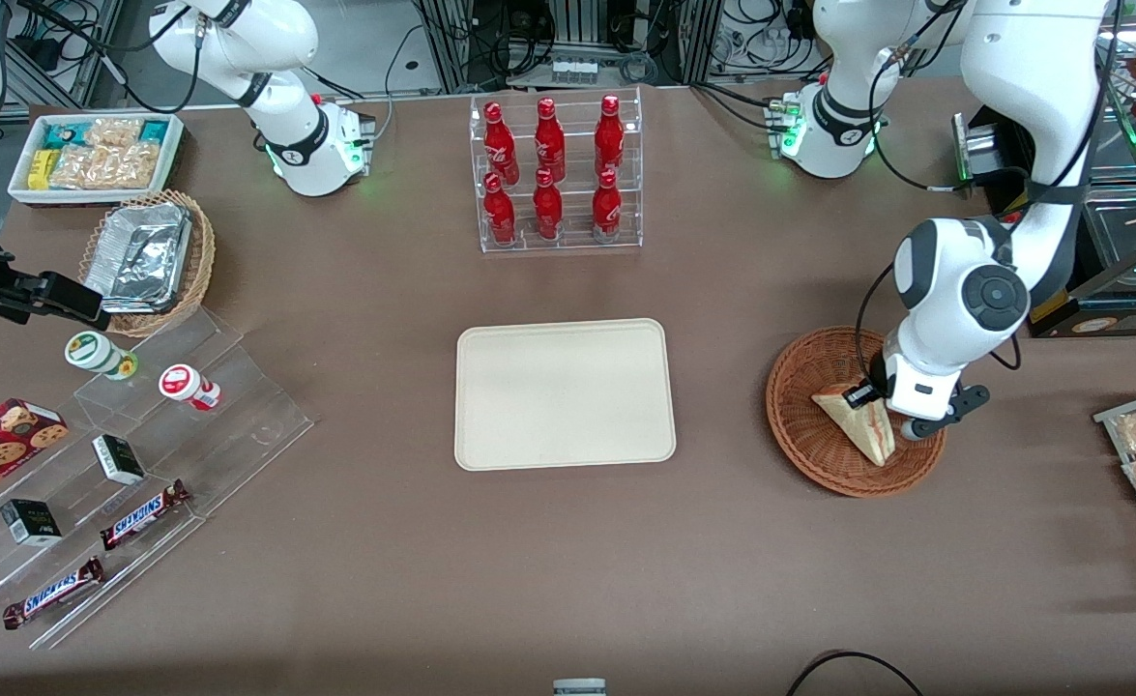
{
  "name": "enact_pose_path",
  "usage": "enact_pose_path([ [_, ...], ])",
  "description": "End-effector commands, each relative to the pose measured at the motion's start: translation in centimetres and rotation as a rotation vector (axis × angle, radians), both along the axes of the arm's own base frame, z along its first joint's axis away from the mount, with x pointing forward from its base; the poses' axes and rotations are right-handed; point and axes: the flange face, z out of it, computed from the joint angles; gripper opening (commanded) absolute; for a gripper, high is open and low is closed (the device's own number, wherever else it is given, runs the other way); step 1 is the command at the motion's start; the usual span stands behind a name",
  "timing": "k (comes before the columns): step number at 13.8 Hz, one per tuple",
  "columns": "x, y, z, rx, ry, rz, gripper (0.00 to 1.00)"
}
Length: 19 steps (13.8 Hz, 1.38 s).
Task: Place sandwich from basket to tray
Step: 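Carry the sandwich with the left gripper over the cream tray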
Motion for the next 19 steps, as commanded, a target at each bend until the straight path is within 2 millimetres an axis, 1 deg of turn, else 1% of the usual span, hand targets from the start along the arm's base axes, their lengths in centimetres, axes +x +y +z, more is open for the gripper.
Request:
enact_pose_path([
  [1,1.7,-1.4,6.1,0.012,0.033,-0.008,0.00],
  [2,2.2,-2.7,8.0,0.014,0.041,-0.027,0.00],
  [4,2.9,-5.5,10.8,0.016,0.042,-0.042,0.00],
  [5,3.0,-7.3,12.0,0.015,0.031,-0.043,0.00],
  [7,2.4,-11.5,13.7,0.008,0.014,-0.093,0.00],
  [8,1.8,-14.1,14.2,0.002,0.006,-0.122,0.00],
  [9,1.3,-16.2,14.7,-0.002,-0.005,-0.134,0.00],
  [10,0.9,-18.8,14.5,0.000,-0.008,-0.167,0.00],
  [11,0.6,-20.8,14.5,-0.001,-0.012,-0.209,0.00],
  [12,0.7,-22.1,13.7,-0.001,-0.006,-0.227,0.00],
  [13,0.3,-24.4,13.1,-0.008,-0.003,-0.257,0.00],
  [14,-0.1,-27.2,12.1,-0.012,-0.001,-0.279,0.00],
  [15,-0.2,-29.6,11.7,-0.019,-0.004,-0.309,0.00],
  [16,-0.4,-31.6,10.7,-0.021,0.000,-0.332,0.00],
  [17,-0.9,-33.4,9.9,-0.022,0.004,-0.357,0.00],
  [18,-2.2,-35.9,8.9,-0.021,0.011,-0.397,0.00],
  [19,-3.1,-37.9,8.2,-0.022,0.012,-0.427,0.00],
])
